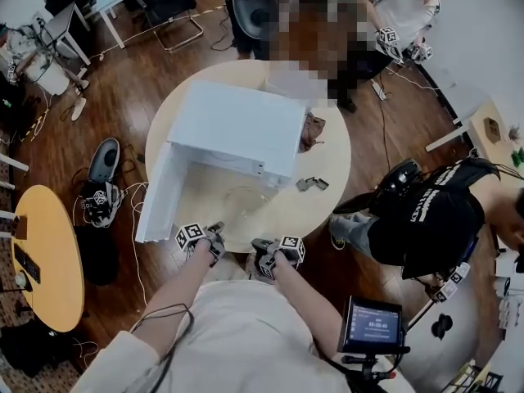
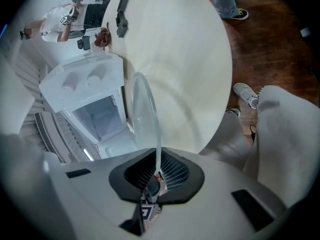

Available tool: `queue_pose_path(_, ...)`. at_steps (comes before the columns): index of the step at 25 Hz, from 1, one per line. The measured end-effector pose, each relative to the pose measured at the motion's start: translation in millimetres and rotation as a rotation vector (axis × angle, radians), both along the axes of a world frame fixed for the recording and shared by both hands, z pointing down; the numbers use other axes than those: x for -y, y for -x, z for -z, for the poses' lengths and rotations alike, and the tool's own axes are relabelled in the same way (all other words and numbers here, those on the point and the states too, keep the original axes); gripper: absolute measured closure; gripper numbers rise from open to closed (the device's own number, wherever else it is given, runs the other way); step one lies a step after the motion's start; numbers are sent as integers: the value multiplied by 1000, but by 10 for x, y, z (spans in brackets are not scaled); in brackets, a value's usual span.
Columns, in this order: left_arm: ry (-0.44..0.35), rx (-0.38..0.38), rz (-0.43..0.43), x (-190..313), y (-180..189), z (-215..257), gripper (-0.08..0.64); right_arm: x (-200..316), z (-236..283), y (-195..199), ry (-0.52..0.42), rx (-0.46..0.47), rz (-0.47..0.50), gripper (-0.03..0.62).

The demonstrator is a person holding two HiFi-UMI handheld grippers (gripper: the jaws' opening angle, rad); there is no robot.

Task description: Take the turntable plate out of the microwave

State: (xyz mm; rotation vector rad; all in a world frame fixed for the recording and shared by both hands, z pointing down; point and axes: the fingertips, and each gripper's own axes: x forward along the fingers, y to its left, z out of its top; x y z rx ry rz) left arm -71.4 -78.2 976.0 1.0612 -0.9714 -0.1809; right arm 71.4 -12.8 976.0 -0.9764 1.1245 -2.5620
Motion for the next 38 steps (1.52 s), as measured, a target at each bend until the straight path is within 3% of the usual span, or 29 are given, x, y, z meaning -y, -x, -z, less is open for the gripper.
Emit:
queue_pose_path(6, 1, 14, -37, 8, -14, -2, 522, 1, 17, -11, -5, 14, -9, 561)
queue_pose_path(11, -20, 133, -156, 48, -19, -15, 496, 41, 20, -7, -8, 16, 9, 562)
queue_pose_path(26, -16, 273, -335, -141, 20, -58, 464, -22, 9, -35, -14, -31, 72, 563)
queue_pose_path(33, -32, 446, -485, -175, 117, -51, 453, 7, -46, -88, -30, -72, 108, 563)
queue_pose_path(38, -63, 489, -488, -113, 180, 89, 453, 29, -98, -171, -32, -90, 131, 562)
